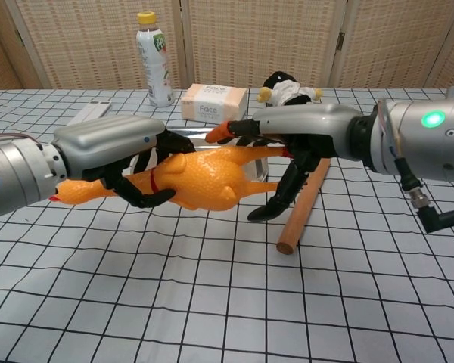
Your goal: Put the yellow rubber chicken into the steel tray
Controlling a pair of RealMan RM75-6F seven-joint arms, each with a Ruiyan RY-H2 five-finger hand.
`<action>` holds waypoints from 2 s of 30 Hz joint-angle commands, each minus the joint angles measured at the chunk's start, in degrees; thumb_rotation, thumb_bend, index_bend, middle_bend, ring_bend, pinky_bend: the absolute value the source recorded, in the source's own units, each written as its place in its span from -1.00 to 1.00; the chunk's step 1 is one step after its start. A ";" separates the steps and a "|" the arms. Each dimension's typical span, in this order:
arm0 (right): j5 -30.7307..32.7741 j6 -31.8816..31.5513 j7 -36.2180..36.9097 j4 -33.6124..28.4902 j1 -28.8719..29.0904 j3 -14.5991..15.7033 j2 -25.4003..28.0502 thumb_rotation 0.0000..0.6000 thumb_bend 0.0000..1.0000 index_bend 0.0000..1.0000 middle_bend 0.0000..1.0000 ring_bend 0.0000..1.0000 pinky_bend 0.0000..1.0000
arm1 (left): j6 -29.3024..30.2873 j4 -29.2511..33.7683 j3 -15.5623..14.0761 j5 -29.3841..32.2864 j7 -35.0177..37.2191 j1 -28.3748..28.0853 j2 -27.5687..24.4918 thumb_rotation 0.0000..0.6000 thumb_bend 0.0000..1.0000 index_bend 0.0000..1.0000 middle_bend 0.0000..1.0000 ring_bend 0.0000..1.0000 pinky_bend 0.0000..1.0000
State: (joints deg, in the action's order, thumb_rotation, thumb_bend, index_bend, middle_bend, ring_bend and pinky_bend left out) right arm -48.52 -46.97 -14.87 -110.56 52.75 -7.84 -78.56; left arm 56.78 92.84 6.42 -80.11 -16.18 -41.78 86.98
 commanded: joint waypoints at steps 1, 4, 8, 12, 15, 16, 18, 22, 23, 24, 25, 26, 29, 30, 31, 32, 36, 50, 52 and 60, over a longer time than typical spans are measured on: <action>0.41 -0.72 -0.32 0.64 0.19 0.24 -1.23 1.00 -0.71 -1.00 -1.00 -1.00 -0.95 | -0.09 0.53 -0.02 0.10 -0.30 -0.19 0.15 1.00 0.48 0.62 0.52 0.17 0.46; 0.28 -3.08 -0.94 0.83 -0.12 0.15 -2.66 1.00 -0.70 -0.82 -0.92 -0.87 -0.41 | -0.04 0.93 -0.24 -0.08 -0.68 -0.30 0.21 1.00 0.48 0.62 0.52 0.17 0.46; -0.08 -6.06 -1.43 1.26 -0.73 -0.11 -4.56 1.00 -0.70 -0.15 -0.38 -0.25 0.36 | 0.10 1.18 -0.24 0.13 -0.65 -0.33 0.25 1.00 0.48 0.62 0.52 0.17 0.46; -1.91 -10.07 -0.59 2.44 -2.30 -0.79 -7.72 1.00 -0.58 0.56 0.12 0.29 0.92 | 0.15 1.76 -0.52 -0.08 -0.27 -0.32 0.09 1.00 0.48 0.62 0.52 0.17 0.46; -2.15 -11.04 -0.82 3.04 -2.71 -1.08 -8.54 1.00 -0.45 0.86 0.33 0.52 1.00 | 0.40 2.02 -0.67 -0.43 -0.35 -0.32 0.00 1.00 0.48 0.62 0.52 0.17 0.46; -2.16 -11.36 -1.10 3.20 -2.76 -1.20 -8.73 1.00 -0.41 0.91 0.38 0.56 1.00 | 0.49 2.09 -0.64 -0.45 -0.34 -0.33 -0.02 1.00 0.48 0.62 0.52 0.17 0.46; -1.99 -11.71 -1.59 3.40 -2.88 -1.35 -9.01 1.00 -0.30 1.00 0.50 0.69 1.00 | 0.58 2.16 -0.51 -0.36 -0.25 -0.37 -0.04 1.00 0.48 0.62 0.52 0.17 0.46; -2.42 -12.01 -2.23 3.63 -3.12 -1.44 -9.17 1.00 -0.14 1.00 0.55 0.76 1.00 | 0.44 2.08 -0.41 -0.03 -0.09 -0.48 -0.13 1.00 0.48 0.62 0.52 0.17 0.47; -2.64 -12.09 -2.22 3.68 -3.24 -1.44 -9.24 1.00 -0.12 1.00 0.55 0.77 1.00 | 0.40 2.01 -0.39 0.04 -0.06 -0.51 -0.12 1.00 0.48 0.62 0.52 0.17 0.47; -2.82 -12.06 -2.21 3.67 -3.37 -1.41 -9.27 1.00 -0.10 1.00 0.55 0.77 1.00 | 0.36 1.91 -0.39 0.14 -0.03 -0.53 -0.10 1.00 0.48 0.62 0.52 0.17 0.47; -2.91 -12.03 -2.08 3.62 -3.47 -1.48 -9.28 1.00 -0.10 1.00 0.55 0.77 1.00 | 0.32 1.83 -0.40 0.19 -0.01 -0.56 -0.07 1.00 0.48 0.62 0.52 0.17 0.47; -3.05 -12.09 -1.87 3.61 -3.60 -1.62 -9.32 1.00 -0.10 1.00 0.55 0.77 1.00 | 0.29 1.74 -0.38 0.26 0.02 -0.59 -0.04 1.00 0.48 0.62 0.52 0.17 0.47; -2.32 -9.37 -0.50 2.38 -3.68 -1.48 -7.69 1.00 -0.13 0.78 0.44 0.54 0.94 | 0.25 1.53 -0.30 0.43 0.16 -0.67 -0.05 1.00 0.48 0.62 0.52 0.17 0.47; -1.76 -6.69 -0.11 1.65 -3.24 -1.17 -5.78 1.00 -0.21 0.34 0.14 0.20 0.71 | 0.27 1.42 -0.26 0.47 0.23 -0.68 -0.12 1.00 0.48 0.62 0.52 0.17 0.47; -1.53 -5.10 -0.12 1.38 -2.87 -0.97 -4.42 1.00 -0.27 -0.03 -0.11 -0.07 0.50 | 0.29 1.32 -0.21 0.51 0.32 -0.70 -0.19 1.00 0.48 0.62 0.52 0.17 0.47; -1.46 -3.85 -0.45 1.20 -2.49 -0.71 -3.12 1.00 -0.36 -0.53 -0.52 -0.47 0.11 | 0.29 1.19 -0.15 0.57 0.46 -0.70 -0.28 1.00 0.48 0.62 0.52 0.17 0.47; -4.81 -3.07 -0.16 -0.08 -3.01 -0.27 1.28 1.00 -0.62 -1.00 -1.00 -1.00 -0.89 | 0.15 -0.18 -0.06 0.91 2.74 -0.51 -0.49 1.00 0.48 0.62 0.52 0.17 0.47; -30.13 -13.10 19.10 0.87 -15.20 2.66 13.18 1.00 -0.80 -1.00 -1.00 -1.00 -1.00 | -2.11 -14.49 2.43 -0.19 13.07 -3.54 3.59 1.00 0.45 0.62 0.54 0.26 0.43; -31.67 -13.89 20.62 1.40 -16.20 3.15 14.63 1.00 -0.80 -1.00 -1.00 -1.00 -1.00 | -3.30 -17.67 3.13 -0.07 14.74 -4.80 5.11 1.00 0.45 0.62 0.54 0.26 0.43; -33.36 -12.81 23.87 5.72 -18.02 4.72 16.92 1.00 -0.80 -1.00 -1.00 -1.00 -1.00 | -9.75 -37.21 6.29 -0.13 24.13 -12.58 13.51 1.00 0.42 0.62 0.54 0.26 0.34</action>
State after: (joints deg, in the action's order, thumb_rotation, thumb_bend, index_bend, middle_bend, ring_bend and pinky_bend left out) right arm -81.85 -60.40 8.65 -105.56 34.94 -3.45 -61.92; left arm 50.03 63.43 11.18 -79.73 2.95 -50.50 96.41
